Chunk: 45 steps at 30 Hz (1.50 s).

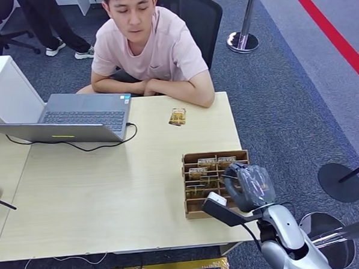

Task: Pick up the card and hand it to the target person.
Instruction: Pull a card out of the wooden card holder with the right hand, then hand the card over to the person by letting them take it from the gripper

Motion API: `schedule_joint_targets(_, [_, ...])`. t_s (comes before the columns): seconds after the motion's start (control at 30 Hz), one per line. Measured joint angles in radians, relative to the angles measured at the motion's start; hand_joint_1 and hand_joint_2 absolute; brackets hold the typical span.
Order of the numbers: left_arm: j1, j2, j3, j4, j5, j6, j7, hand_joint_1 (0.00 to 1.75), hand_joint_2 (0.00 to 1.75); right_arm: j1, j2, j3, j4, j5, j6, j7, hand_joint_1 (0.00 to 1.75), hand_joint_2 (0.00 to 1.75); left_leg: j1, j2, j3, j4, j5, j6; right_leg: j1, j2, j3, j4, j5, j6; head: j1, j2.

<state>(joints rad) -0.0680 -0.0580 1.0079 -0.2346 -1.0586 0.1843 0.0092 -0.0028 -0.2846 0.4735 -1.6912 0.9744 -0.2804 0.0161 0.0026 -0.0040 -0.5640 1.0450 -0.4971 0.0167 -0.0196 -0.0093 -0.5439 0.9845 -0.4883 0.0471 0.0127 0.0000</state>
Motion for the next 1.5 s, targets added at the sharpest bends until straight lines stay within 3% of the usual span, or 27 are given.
schedule_joint_targets(0.1, [0.0,0.0,0.0,0.0,0.0,0.0,-0.002,0.0,1.75,0.006,0.0,-0.004,-0.034,-0.015,-0.083,-0.066,1.47,1.75,0.0,0.0,0.0,0.0,0.0,0.0,0.0,0.0,0.0,0.0,0.0,0.0,0.0,0.0])
schedule_joint_targets(0.33, [0.0,0.0,0.005,0.0,0.0,0.0,-0.002,0.0,1.75,0.013,0.0,-0.016,-0.066,-0.02,-0.11,-0.087,1.47,1.75,0.0,0.0,0.0,0.0,0.0,0.0,0.0,0.0,0.0,0.0,0.0,0.0,0.0,0.0])
schedule_joint_targets(0.5, [0.0,0.0,0.011,0.0,0.0,0.0,-0.003,0.0,1.75,0.015,0.005,-0.026,-0.084,-0.036,-0.231,-0.165,1.47,1.75,0.0,0.0,0.0,0.0,0.0,0.0,0.0,0.0,0.0,0.0,0.0,0.0,0.0,0.0])
schedule_joint_targets(0.73, [-0.003,0.0,0.023,0.0,-0.002,0.0,-0.002,0.0,1.75,-0.013,0.046,-0.025,-0.062,-0.032,-0.309,-0.23,1.47,1.75,0.001,0.0,0.0,-0.001,0.0,0.0,0.0,0.0,0.0,0.0,0.0,-0.001,0.0,0.0])
schedule_joint_targets(1.07, [-0.012,-0.001,0.023,0.0,-0.041,-0.011,-0.02,0.0,1.75,-0.279,0.231,-0.004,0.425,0.093,-0.406,-0.252,1.47,1.75,0.001,0.001,0.001,0.0,0.001,-0.001,0.001,0.002,0.001,0.001,0.0,0.0,0.0,0.0])
schedule_joint_targets(1.23, [-0.014,-0.001,0.023,0.0,-0.056,-0.018,-0.016,0.0,1.75,-0.398,0.331,-0.081,0.632,0.248,-0.411,-0.275,1.47,1.75,0.001,0.001,0.0,0.0,0.001,-0.001,0.001,0.002,0.0,0.002,0.0,-0.001,0.0,0.0])
schedule_joint_targets(1.4, [-0.016,-0.001,0.023,0.0,-0.06,-0.023,-0.015,0.0,1.75,-0.485,0.394,-0.146,0.777,0.285,-0.412,-0.265,1.47,1.75,0.001,0.001,0.0,0.0,0.001,-0.001,0.001,0.002,0.0,0.001,0.0,-0.001,0.0,0.0])
schedule_joint_targets(1.5, [-0.016,-0.001,0.022,0.0,-0.067,-0.027,-0.015,0.0,1.75,-0.515,0.415,-0.167,0.83,0.291,-0.413,-0.261,0.37,1.75,0.001,0.001,0.0,0.0,0.001,-0.001,0.001,0.002,0.0,0.001,0.0,-0.001,0.0,0.0])
